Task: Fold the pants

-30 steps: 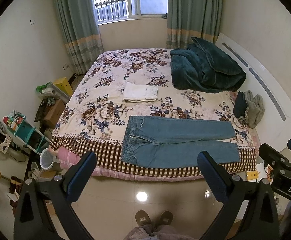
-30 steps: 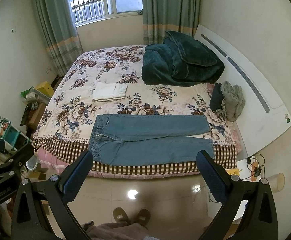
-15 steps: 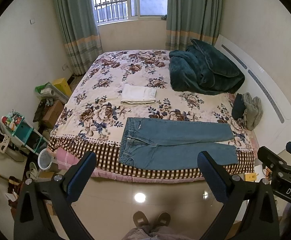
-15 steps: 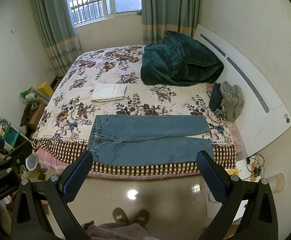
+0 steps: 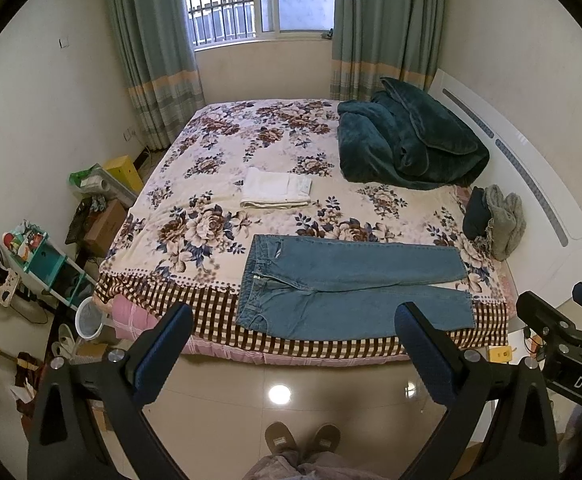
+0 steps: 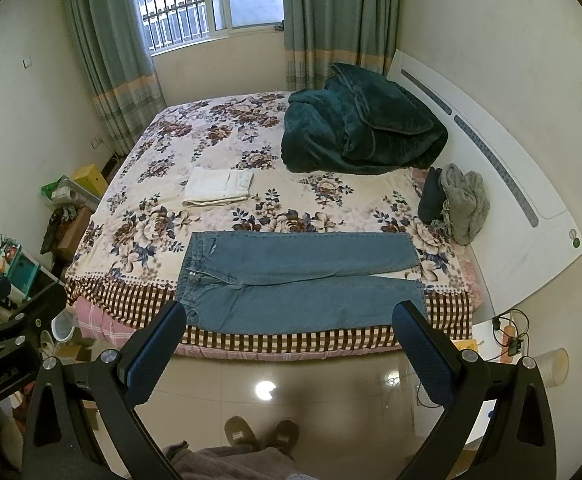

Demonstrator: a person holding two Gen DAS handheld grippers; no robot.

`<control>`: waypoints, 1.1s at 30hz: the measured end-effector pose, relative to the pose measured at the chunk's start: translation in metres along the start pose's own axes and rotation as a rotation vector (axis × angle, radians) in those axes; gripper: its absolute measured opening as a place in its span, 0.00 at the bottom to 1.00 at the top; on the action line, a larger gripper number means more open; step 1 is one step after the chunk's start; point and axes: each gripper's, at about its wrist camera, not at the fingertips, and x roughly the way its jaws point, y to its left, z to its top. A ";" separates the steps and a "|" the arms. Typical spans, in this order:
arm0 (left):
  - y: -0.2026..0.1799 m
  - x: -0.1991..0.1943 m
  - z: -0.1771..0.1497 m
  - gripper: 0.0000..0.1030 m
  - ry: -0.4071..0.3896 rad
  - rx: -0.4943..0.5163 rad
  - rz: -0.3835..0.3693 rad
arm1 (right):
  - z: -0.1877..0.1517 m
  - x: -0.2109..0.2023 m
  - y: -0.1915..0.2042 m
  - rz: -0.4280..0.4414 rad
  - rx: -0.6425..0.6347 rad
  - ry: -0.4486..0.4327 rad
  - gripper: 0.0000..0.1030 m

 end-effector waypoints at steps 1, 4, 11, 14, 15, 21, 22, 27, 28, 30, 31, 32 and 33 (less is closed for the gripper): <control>-0.001 0.000 0.000 1.00 0.000 -0.001 -0.001 | 0.000 -0.001 0.000 0.000 0.001 -0.001 1.00; 0.001 0.000 0.000 1.00 -0.001 -0.001 -0.001 | -0.001 -0.001 0.000 0.001 0.002 -0.001 1.00; 0.000 0.001 0.002 1.00 0.000 0.000 -0.001 | 0.001 0.000 -0.001 0.001 0.003 -0.004 1.00; 0.000 0.001 0.002 1.00 -0.001 0.000 -0.002 | 0.001 0.000 -0.001 0.004 0.004 -0.003 1.00; 0.000 0.001 0.002 1.00 -0.002 0.000 0.000 | 0.000 0.000 0.000 0.004 0.004 -0.003 1.00; 0.001 0.001 0.000 1.00 -0.010 -0.002 0.005 | -0.001 0.011 -0.004 -0.004 0.028 0.001 1.00; -0.001 0.003 0.003 1.00 -0.018 -0.005 0.022 | -0.001 0.017 -0.007 -0.005 0.038 0.007 1.00; -0.004 0.037 0.025 1.00 -0.022 -0.039 0.089 | 0.009 0.066 -0.021 -0.016 0.077 0.042 1.00; -0.004 0.045 0.030 1.00 -0.027 -0.049 0.107 | 0.012 0.079 -0.028 -0.021 0.086 0.052 1.00; -0.003 0.065 0.038 1.00 -0.020 -0.059 0.130 | 0.021 0.107 -0.036 -0.031 0.108 0.077 1.00; -0.002 0.075 0.042 1.00 -0.015 -0.064 0.139 | 0.025 0.122 -0.042 -0.037 0.120 0.092 1.00; -0.001 0.086 0.046 1.00 0.000 -0.069 0.148 | 0.030 0.135 -0.045 -0.043 0.131 0.102 1.00; 0.002 0.102 0.050 1.00 0.035 -0.077 0.136 | 0.035 0.152 -0.053 -0.053 0.137 0.108 1.00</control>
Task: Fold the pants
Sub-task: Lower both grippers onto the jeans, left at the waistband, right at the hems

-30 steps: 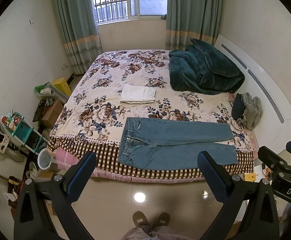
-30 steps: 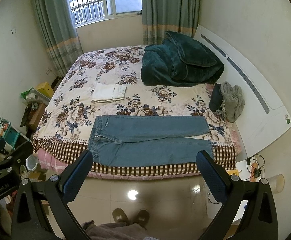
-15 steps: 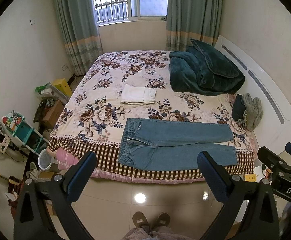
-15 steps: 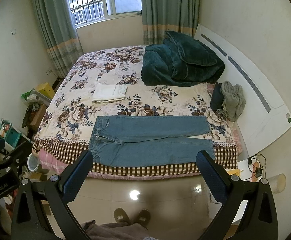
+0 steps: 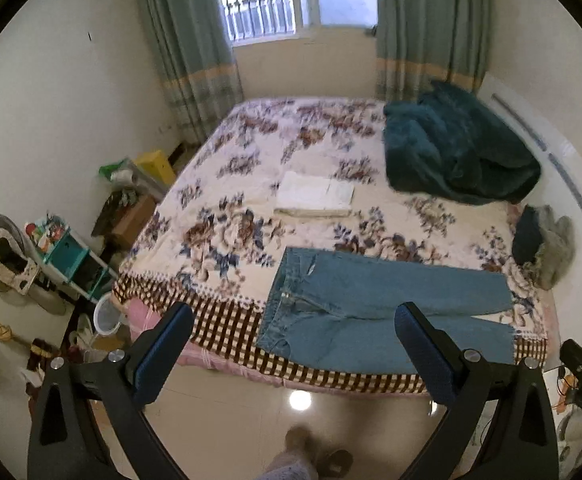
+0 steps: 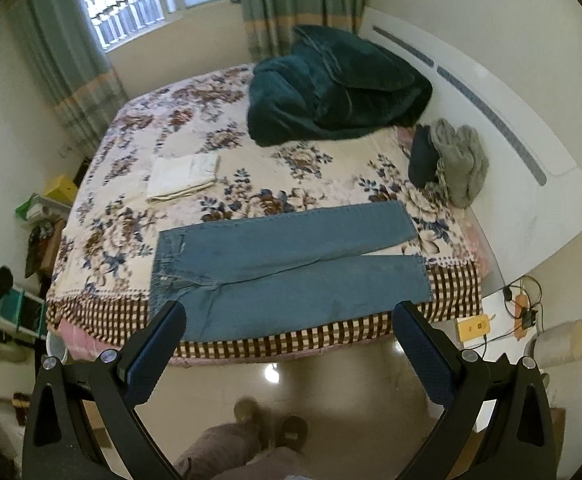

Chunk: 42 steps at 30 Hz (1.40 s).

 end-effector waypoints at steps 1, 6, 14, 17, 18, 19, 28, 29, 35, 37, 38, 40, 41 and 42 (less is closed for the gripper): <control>0.000 0.012 0.004 1.00 0.022 -0.009 -0.013 | 0.007 0.018 -0.004 -0.023 0.005 0.013 1.00; -0.010 0.082 0.033 1.00 0.075 -0.009 0.005 | 0.052 0.101 -0.013 -0.095 0.028 0.072 1.00; -0.031 0.224 0.090 1.00 0.204 0.005 0.000 | 0.145 0.261 -0.036 -0.149 0.165 0.163 1.00; -0.037 0.293 0.110 1.00 0.275 -0.015 0.023 | 0.178 0.340 -0.051 -0.203 0.241 0.214 1.00; -0.038 0.325 0.116 1.00 0.300 -0.029 0.043 | 0.186 0.362 -0.054 -0.216 0.262 0.226 1.00; -0.039 0.349 0.118 1.00 0.324 -0.041 0.057 | 0.193 0.392 -0.060 -0.233 0.287 0.248 1.00; -0.040 0.588 0.095 1.00 0.656 -0.272 0.099 | 0.202 0.647 -0.153 -0.330 0.562 0.423 1.00; -0.037 0.611 0.088 1.00 0.699 -0.316 0.100 | 0.198 0.663 -0.159 -0.330 0.584 0.437 1.00; -0.023 0.698 0.061 1.00 0.834 -0.540 0.157 | 0.189 0.768 -0.202 -0.322 0.681 0.513 1.00; -0.015 0.712 0.052 1.00 0.854 -0.611 0.184 | 0.190 0.789 -0.217 -0.339 0.707 0.517 1.00; -0.013 0.717 0.049 1.00 0.861 -0.632 0.197 | 0.190 0.798 -0.224 -0.349 0.718 0.518 1.00; -0.012 0.725 0.043 1.00 0.878 -0.645 0.241 | 0.190 0.813 -0.236 -0.372 0.733 0.532 1.00; -0.012 0.727 0.041 1.00 0.881 -0.646 0.255 | 0.189 0.821 -0.243 -0.377 0.746 0.543 1.00; -0.015 0.729 0.039 1.00 0.881 -0.640 0.267 | 0.188 0.826 -0.247 -0.380 0.758 0.553 1.00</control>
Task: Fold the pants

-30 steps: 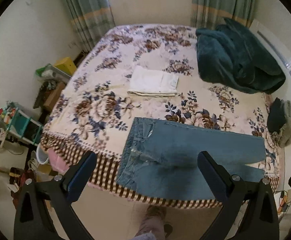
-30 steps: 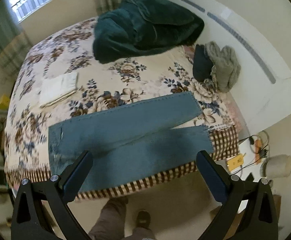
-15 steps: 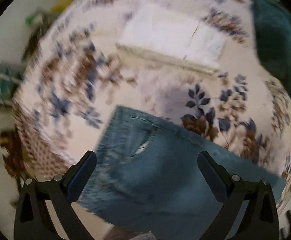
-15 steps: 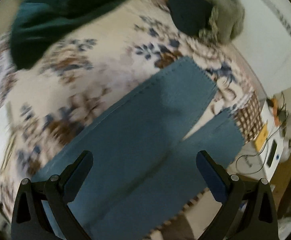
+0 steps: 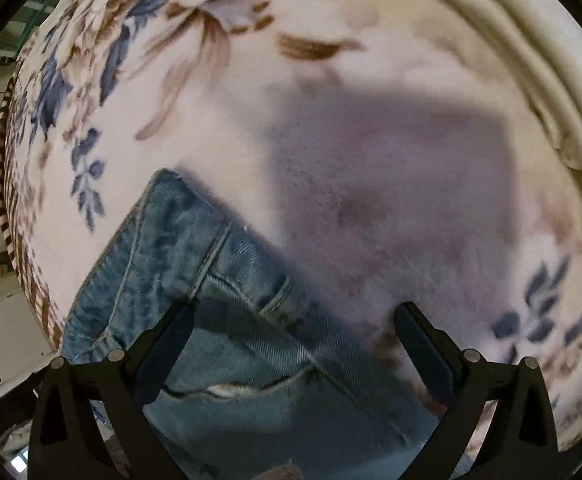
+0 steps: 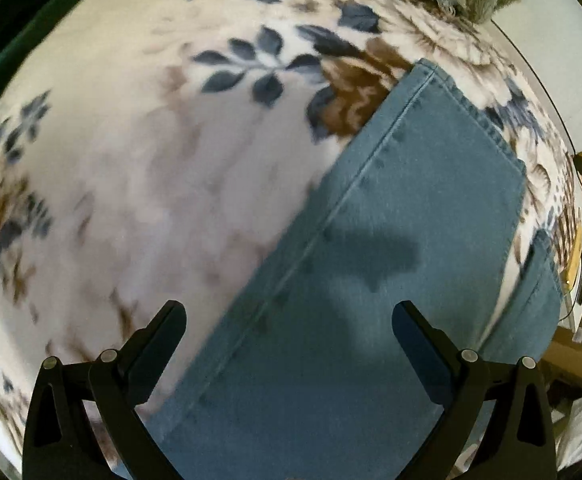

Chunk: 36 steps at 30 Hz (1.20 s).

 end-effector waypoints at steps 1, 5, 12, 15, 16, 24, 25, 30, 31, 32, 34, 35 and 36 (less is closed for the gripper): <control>-0.002 0.001 -0.002 1.00 -0.006 0.004 0.011 | 0.005 0.007 0.000 0.007 0.014 0.017 1.00; -0.011 -0.005 -0.011 1.00 -0.047 0.021 0.025 | 0.013 0.029 0.003 -0.005 0.021 0.059 1.00; -0.009 -0.051 -0.040 0.29 -0.159 0.092 -0.060 | 0.002 0.039 -0.005 -0.005 -0.012 0.053 0.68; 0.000 -0.068 -0.052 0.21 -0.172 0.134 -0.145 | -0.010 0.034 -0.014 0.022 -0.027 0.043 0.27; 0.005 -0.071 -0.055 0.18 -0.171 0.137 -0.177 | -0.016 0.032 -0.017 0.041 -0.027 0.047 0.12; 0.062 -0.139 -0.103 0.14 -0.206 0.093 -0.479 | -0.062 -0.024 -0.071 0.124 -0.052 -0.046 0.08; 0.070 -0.149 -0.112 0.14 -0.215 0.091 -0.510 | -0.069 -0.032 -0.084 0.142 -0.053 -0.052 0.07; 0.159 -0.160 -0.151 0.14 -0.267 0.044 -0.666 | -0.080 -0.079 -0.117 0.204 -0.073 -0.083 0.07; 0.173 -0.146 -0.161 0.14 -0.279 0.037 -0.687 | -0.086 -0.084 -0.130 0.220 -0.073 -0.087 0.07; 0.191 -0.145 -0.174 0.14 -0.281 0.030 -0.704 | -0.091 -0.089 -0.144 0.227 -0.077 -0.090 0.07; 0.225 -0.124 -0.190 0.14 -0.273 0.016 -0.716 | -0.102 -0.097 -0.168 0.240 -0.080 -0.099 0.07; 0.234 -0.112 -0.187 0.14 -0.266 0.004 -0.717 | -0.110 -0.099 -0.184 0.248 -0.076 -0.092 0.07; 0.249 -0.098 -0.197 0.14 -0.256 -0.007 -0.708 | -0.117 -0.100 -0.197 0.255 -0.075 -0.086 0.07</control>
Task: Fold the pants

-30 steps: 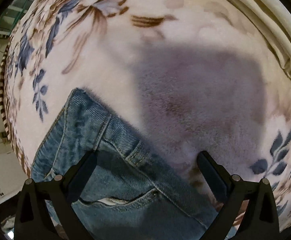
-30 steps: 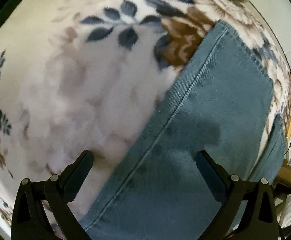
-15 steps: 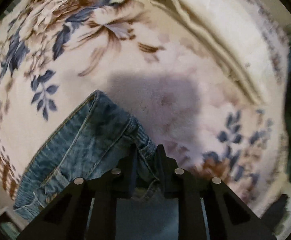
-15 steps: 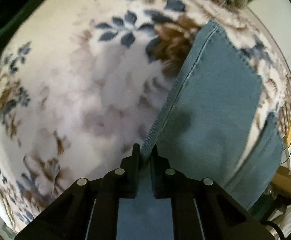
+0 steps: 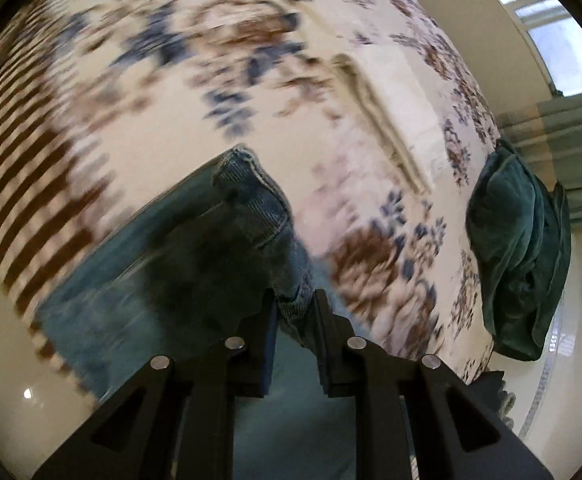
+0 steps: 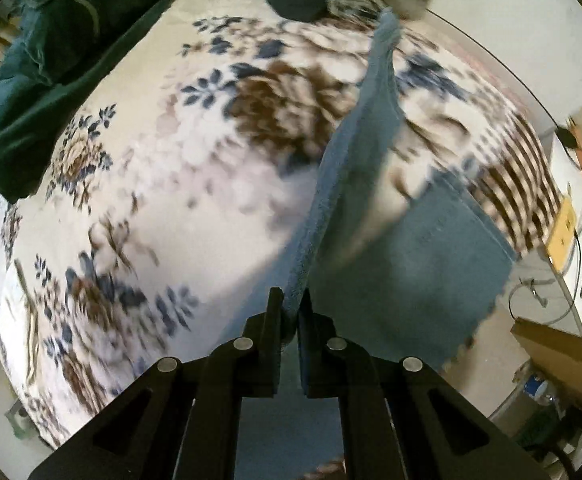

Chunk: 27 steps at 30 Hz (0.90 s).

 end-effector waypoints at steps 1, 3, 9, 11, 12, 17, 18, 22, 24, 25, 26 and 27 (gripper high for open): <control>0.014 -0.001 -0.008 0.14 0.005 -0.009 0.013 | -0.009 -0.003 -0.015 0.006 0.005 0.007 0.06; 0.046 0.002 -0.026 0.14 0.022 -0.044 0.042 | -0.023 -0.003 -0.040 0.006 0.007 0.028 0.06; 0.127 0.045 -0.062 0.14 0.087 -0.171 0.101 | -0.065 0.037 -0.094 -0.025 -0.041 0.134 0.07; 0.138 0.052 -0.067 0.14 0.088 -0.206 0.079 | -0.073 0.054 -0.102 -0.030 -0.069 0.154 0.11; 0.141 0.050 -0.070 0.15 0.082 -0.209 0.065 | -0.076 0.061 -0.104 -0.033 -0.080 0.162 0.15; 0.133 0.028 -0.074 0.22 0.081 -0.200 0.044 | -0.097 0.070 -0.116 0.120 -0.030 0.204 0.67; 0.136 0.023 -0.075 0.25 0.077 -0.201 0.036 | -0.102 0.071 -0.116 0.146 -0.026 0.215 0.67; 0.132 0.023 -0.062 0.71 0.035 -0.199 0.022 | -0.124 0.087 -0.112 0.223 0.006 0.256 0.67; 0.133 0.037 -0.053 0.71 0.032 -0.209 0.053 | -0.130 0.097 -0.107 0.239 0.033 0.257 0.67; 0.134 0.044 -0.049 0.71 0.029 -0.220 0.069 | -0.134 0.102 -0.104 0.238 0.048 0.246 0.64; 0.138 0.048 -0.046 0.70 0.018 -0.237 0.091 | -0.136 0.103 -0.104 0.246 0.062 0.230 0.48; 0.141 0.051 -0.042 0.69 -0.014 -0.254 0.113 | -0.140 0.105 -0.099 0.247 0.062 0.213 0.31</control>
